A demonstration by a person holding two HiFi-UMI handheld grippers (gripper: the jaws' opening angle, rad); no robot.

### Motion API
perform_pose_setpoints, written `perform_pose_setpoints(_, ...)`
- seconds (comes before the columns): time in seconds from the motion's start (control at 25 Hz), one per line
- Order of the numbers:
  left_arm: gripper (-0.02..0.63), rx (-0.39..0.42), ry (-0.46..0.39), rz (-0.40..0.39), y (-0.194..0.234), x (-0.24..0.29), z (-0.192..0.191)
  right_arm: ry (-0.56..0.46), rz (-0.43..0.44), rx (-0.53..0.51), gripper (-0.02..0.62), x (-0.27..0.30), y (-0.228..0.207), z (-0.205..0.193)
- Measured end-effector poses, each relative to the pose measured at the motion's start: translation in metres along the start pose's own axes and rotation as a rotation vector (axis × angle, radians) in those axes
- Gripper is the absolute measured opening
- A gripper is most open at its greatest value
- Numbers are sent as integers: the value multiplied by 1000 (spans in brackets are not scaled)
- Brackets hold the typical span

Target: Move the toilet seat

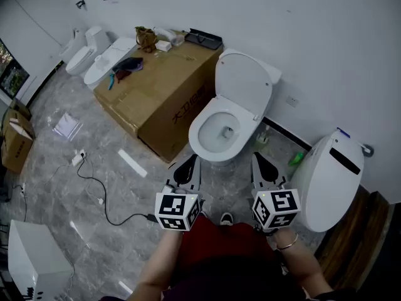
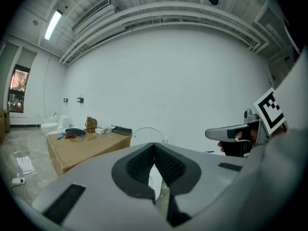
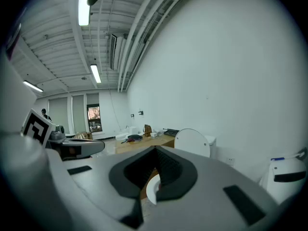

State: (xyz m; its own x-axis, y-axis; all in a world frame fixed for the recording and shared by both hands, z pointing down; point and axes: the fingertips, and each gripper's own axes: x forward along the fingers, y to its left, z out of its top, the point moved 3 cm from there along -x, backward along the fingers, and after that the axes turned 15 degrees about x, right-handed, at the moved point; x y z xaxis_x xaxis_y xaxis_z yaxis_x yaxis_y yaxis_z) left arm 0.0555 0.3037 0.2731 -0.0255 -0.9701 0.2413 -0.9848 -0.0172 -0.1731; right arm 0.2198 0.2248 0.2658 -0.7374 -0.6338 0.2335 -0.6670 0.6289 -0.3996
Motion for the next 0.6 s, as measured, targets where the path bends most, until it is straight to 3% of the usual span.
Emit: perform_pose_setpoints(0.6, 28, 4, -17, 28, 2, 7, -1, -29, -12, 28, 15, -3, -19, 3)
